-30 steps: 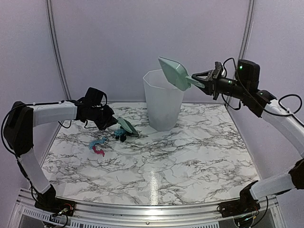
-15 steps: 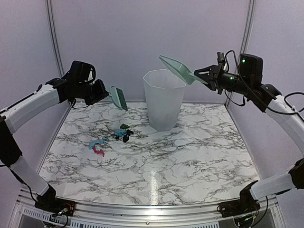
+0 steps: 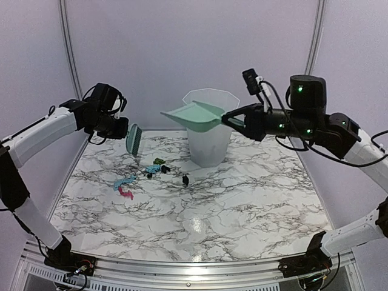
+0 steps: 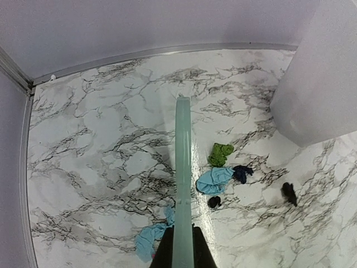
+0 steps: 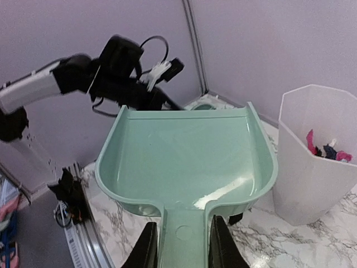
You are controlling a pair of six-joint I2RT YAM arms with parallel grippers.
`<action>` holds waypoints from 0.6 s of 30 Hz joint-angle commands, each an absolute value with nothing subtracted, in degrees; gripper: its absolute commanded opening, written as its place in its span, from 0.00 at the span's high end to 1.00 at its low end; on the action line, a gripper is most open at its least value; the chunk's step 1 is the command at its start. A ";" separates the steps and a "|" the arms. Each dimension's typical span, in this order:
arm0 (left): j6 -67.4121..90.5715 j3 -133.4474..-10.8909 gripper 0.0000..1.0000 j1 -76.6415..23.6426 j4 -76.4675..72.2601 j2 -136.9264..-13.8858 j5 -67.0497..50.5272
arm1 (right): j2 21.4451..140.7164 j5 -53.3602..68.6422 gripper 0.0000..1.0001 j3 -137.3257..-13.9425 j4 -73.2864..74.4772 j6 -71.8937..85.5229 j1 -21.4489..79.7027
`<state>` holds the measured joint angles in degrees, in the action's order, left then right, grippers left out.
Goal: Sweep away the paper scraps from the table
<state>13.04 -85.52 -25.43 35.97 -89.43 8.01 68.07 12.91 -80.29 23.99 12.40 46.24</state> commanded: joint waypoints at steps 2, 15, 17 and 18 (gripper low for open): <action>1.46 -86.16 1.00 -25.31 37.96 -95.09 10.43 | 70.69 4.50 1.00 -75.66 34.86 5.56 52.82; -2.98 -93.47 1.00 -25.40 37.31 -105.87 8.68 | 61.65 -20.64 1.00 -56.53 43.84 15.59 53.93; -2.40 -94.16 1.00 -25.55 37.05 -106.31 8.04 | 63.02 -21.27 1.00 -55.31 42.66 17.61 52.30; -2.34 -94.29 1.00 -25.66 36.93 -106.46 7.76 | 64.01 -20.60 1.00 -54.65 42.02 18.20 51.14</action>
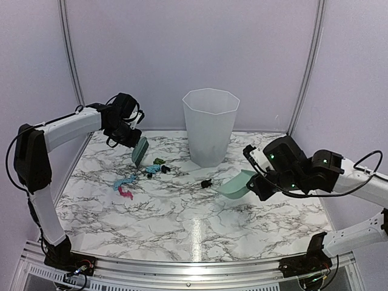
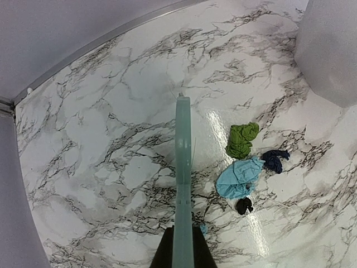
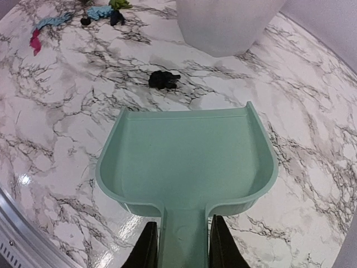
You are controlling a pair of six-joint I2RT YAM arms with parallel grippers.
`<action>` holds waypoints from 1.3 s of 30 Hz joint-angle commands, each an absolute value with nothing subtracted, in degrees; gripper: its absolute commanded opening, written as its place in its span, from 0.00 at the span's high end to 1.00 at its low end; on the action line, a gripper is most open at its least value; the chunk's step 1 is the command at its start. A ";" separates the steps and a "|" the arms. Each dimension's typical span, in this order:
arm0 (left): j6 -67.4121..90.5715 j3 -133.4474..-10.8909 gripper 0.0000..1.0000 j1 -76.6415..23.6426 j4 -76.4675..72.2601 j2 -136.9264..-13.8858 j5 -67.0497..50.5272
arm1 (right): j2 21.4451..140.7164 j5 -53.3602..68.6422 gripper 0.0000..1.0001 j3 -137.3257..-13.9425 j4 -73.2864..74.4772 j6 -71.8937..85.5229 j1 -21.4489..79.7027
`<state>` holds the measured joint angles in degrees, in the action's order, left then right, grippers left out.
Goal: Sweep away the paper scraps from the table
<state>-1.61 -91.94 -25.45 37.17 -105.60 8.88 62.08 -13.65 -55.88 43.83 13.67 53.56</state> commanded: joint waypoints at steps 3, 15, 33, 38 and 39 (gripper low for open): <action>-3.14 -94.31 1.00 -25.83 36.85 -107.14 7.62 | 67.89 -17.25 1.00 -52.94 37.64 13.80 50.28; -5.94 -91.66 1.00 -26.87 37.32 -107.48 6.54 | 78.86 5.36 1.00 -51.99 23.19 -9.22 41.89; -2.87 -86.84 1.00 -34.56 38.89 -106.19 3.85 | 93.38 21.35 1.00 -55.18 17.27 -19.74 37.06; -0.36 -86.93 1.00 -36.13 38.91 -105.59 2.51 | 96.35 21.27 1.00 -58.34 15.56 -16.16 37.02; 1.33 -86.99 1.00 -36.61 38.97 -105.49 2.52 | 96.94 20.74 1.00 -58.96 15.41 -15.24 37.08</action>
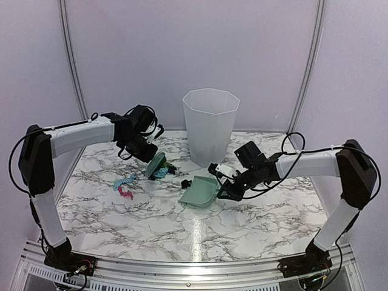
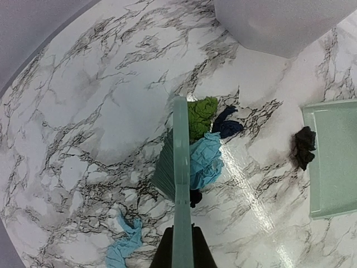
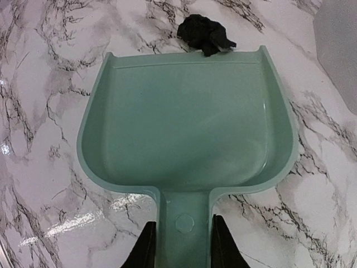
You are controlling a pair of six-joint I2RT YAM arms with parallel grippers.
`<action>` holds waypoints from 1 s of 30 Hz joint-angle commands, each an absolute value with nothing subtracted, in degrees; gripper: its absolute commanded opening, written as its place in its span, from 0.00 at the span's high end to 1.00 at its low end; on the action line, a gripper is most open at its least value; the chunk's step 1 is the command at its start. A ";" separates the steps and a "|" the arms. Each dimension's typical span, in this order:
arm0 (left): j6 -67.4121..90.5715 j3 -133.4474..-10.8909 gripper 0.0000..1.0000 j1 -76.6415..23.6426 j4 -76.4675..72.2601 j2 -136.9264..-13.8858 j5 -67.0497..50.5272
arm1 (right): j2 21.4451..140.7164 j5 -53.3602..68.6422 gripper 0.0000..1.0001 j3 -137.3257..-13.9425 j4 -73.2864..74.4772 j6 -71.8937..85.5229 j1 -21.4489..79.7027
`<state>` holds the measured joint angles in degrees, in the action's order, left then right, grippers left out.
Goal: Sweep away the paper scraps from the table
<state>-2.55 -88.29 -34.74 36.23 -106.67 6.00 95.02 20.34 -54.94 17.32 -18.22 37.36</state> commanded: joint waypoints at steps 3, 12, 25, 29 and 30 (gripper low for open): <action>2.68 -86.93 1.00 -38.27 38.96 -105.23 2.09 | 98.34 19.91 1.00 -60.09 14.73 -12.85 37.35; 5.45 -84.93 1.00 -43.28 39.30 -102.26 3.99 | 98.46 17.68 1.00 -58.76 11.72 -9.32 40.37; 8.87 -82.92 1.00 -48.55 39.49 -98.57 3.82 | 98.20 11.87 1.00 -56.70 6.61 -4.91 45.39; 10.46 -83.63 1.00 -49.81 39.43 -98.15 3.92 | 97.62 12.83 1.00 -55.49 4.85 -4.90 45.69; 10.80 -83.85 1.00 -50.06 39.45 -98.42 3.90 | 97.45 12.99 1.00 -55.12 4.45 -4.96 45.70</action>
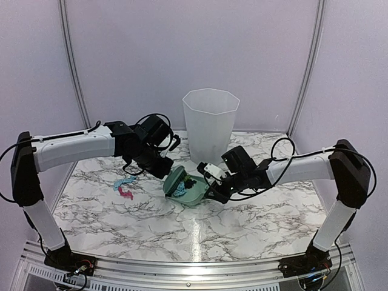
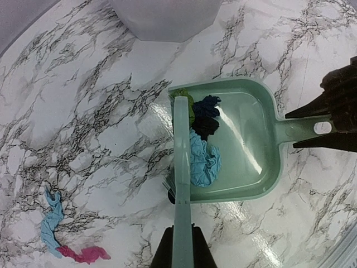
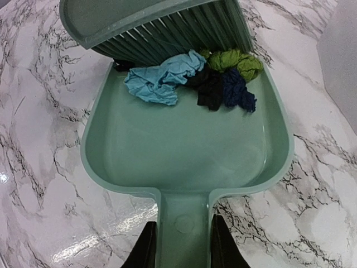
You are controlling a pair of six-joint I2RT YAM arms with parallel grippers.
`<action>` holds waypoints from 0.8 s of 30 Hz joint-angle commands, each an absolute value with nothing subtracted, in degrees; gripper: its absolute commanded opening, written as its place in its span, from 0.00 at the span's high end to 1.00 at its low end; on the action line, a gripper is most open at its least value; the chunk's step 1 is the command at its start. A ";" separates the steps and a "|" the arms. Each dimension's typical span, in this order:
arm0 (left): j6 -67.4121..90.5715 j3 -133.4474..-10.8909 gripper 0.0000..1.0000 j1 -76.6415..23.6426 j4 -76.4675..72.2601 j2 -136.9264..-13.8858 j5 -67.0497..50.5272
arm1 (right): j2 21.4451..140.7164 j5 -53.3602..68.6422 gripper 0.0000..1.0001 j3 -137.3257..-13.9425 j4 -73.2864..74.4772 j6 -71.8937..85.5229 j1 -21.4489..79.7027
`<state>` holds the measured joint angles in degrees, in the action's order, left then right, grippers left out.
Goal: Sweep away the paper scraps from the table
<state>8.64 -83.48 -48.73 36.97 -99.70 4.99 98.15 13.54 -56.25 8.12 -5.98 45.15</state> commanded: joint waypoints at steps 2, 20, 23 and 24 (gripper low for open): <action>10.96 -84.38 1.00 -50.83 39.54 -98.78 4.17 | 97.11 13.09 1.00 -53.90 3.39 -4.84 45.70; 13.62 -82.91 1.00 -53.18 40.97 -93.27 11.34 | 96.48 14.82 1.00 -50.90 -4.07 -4.10 46.09; 13.67 -84.18 1.00 -53.17 41.28 -92.95 11.35 | 96.35 15.30 1.00 -50.53 -4.57 -3.72 46.22; 13.75 -84.65 1.00 -53.12 41.31 -92.98 11.33 | 96.38 15.51 1.00 -50.46 -4.77 -3.70 46.22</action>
<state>13.08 -83.40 -52.93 39.75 -94.76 9.98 97.69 14.22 -50.76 -2.00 -4.47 45.50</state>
